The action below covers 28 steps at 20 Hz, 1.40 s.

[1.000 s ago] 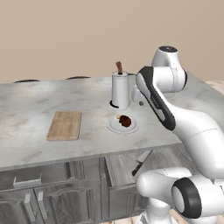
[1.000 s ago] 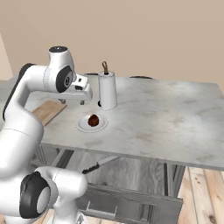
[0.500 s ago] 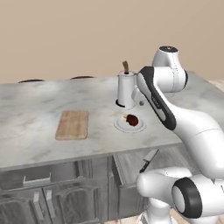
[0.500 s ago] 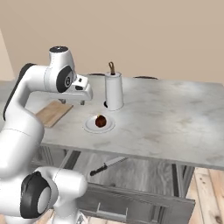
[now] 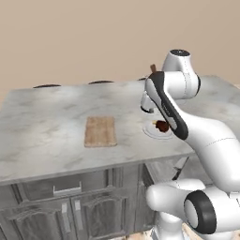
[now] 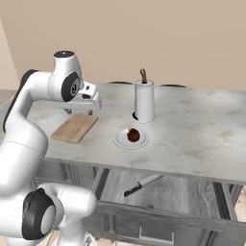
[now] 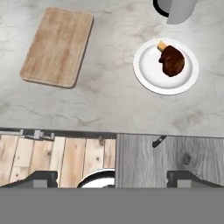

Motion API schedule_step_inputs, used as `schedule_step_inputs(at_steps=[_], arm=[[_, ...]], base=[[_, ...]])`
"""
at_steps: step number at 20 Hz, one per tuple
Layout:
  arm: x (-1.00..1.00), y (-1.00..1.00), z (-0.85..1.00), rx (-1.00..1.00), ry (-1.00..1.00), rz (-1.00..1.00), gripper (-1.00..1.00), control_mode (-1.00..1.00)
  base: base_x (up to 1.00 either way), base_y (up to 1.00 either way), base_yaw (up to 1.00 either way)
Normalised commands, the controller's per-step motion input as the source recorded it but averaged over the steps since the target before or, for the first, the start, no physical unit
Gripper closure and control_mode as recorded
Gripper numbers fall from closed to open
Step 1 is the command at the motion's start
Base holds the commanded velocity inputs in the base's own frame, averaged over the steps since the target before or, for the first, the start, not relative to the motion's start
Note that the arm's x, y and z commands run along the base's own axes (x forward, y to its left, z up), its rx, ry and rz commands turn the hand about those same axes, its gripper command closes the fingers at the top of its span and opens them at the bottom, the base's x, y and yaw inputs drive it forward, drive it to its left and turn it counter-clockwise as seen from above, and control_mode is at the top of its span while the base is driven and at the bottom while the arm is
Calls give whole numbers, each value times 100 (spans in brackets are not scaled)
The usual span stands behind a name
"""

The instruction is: Pick up the knife from the drawer and place it on the cutting board. Then place the meat from the plate to the cutting board.

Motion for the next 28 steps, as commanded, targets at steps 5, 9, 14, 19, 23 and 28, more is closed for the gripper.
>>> schedule_step_inputs(at_steps=[5, 9, 14, 19, 23, 28], arm=[[0, 0, 0, 0, 0, 0, -100, 100], [0, 0, 0, 0, 0, 0, -100, 100], [0, 0, 0, 0, 0, 0, -100, 100], [0, 0, 0, 0, 0, 0, -100, 100], [0, 0, 0, 0, 0, 0, -100, 100], [0, 0, 0, 0, 0, 0, -100, 100]], base=[[0, 57, -3], [0, 54, -3], [8, 50, -4], [26, 54, -6], [39, 32, -3], [57, 1, 0]])
